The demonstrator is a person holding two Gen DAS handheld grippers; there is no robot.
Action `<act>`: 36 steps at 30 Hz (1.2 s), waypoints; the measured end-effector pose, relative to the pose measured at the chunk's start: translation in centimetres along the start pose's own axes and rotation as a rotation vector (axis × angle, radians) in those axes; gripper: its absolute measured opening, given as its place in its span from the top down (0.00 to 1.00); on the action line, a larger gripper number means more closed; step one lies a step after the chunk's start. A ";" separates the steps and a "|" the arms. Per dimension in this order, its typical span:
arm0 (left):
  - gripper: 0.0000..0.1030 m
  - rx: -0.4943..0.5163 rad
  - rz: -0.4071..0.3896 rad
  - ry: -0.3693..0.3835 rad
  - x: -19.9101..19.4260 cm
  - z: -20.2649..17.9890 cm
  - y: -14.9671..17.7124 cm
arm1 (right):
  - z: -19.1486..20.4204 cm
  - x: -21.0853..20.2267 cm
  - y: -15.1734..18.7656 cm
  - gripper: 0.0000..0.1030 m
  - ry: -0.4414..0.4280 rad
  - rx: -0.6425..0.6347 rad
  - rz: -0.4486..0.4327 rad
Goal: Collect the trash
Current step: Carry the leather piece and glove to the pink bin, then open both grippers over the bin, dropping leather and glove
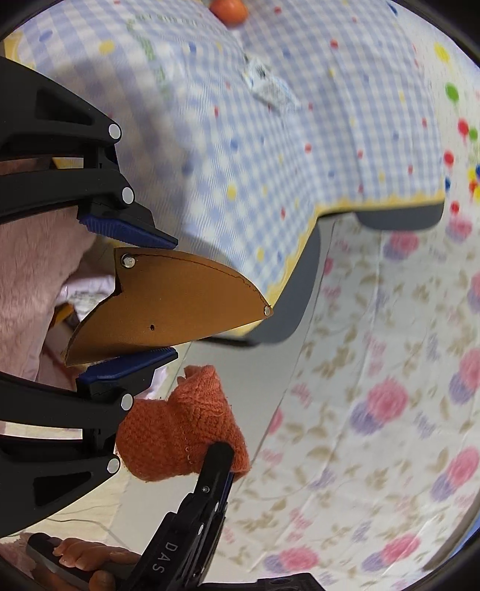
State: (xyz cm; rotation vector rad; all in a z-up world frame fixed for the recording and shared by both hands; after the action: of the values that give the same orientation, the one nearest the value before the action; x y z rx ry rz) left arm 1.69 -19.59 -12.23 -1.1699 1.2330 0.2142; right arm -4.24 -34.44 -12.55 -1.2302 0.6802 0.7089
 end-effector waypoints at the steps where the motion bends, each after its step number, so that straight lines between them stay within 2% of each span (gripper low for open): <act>1: 0.47 0.014 0.013 0.012 0.6 -0.7 0.1 | -0.5 0.0 0.4 0.92 0.013 0.008 0.008; 11: 0.45 0.057 0.101 0.065 4.1 -3.2 0.0 | -3.5 1.8 2.6 0.91 0.050 0.081 0.087; 12: 0.44 0.056 0.104 0.070 4.3 -3.2 -0.1 | -3.7 2.2 2.7 0.91 0.048 0.090 0.097; 13: 0.35 0.054 0.108 0.072 4.4 -3.3 -0.2 | -3.8 2.4 2.7 0.90 0.041 0.096 0.104; 14: 0.24 0.049 0.105 0.068 4.4 -3.2 -0.3 | -4.0 2.8 2.8 0.85 0.034 0.104 0.113; 15: 0.21 0.041 0.097 0.065 4.3 -3.1 -0.4 | -4.3 3.2 2.9 0.80 0.027 0.114 0.126; 16: 0.20 0.037 0.093 0.067 4.2 -3.0 -0.5 | -4.3 3.4 2.9 0.65 0.022 0.122 0.133; 17: 0.20 0.030 0.091 0.068 4.1 -2.8 -0.5 | -4.4 3.6 3.0 0.58 0.018 0.126 0.139; 26: 0.20 -0.031 0.076 0.044 3.3 -0.7 -0.4 | -3.4 4.4 3.1 0.53 0.020 0.076 0.200; 36: 0.20 -0.075 0.027 0.008 1.3 1.8 0.0 | -1.5 2.9 1.7 0.53 -0.014 0.054 0.123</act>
State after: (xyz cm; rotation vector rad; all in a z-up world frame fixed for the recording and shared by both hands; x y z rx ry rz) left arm 3.31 -18.81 -13.48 -1.2196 1.2576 0.2782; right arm -3.92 -35.30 -16.11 -1.1400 0.7638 0.7955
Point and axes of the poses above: each gripper's, at about its wrist camera, not at the fingertips, and x roughly the way its jaws point, z to its left, y to its underside, the point moved 4 cm from there along x, roughly the way its jaws point, and after that the axes turned 14 degrees about z, right-handed, at the moved point
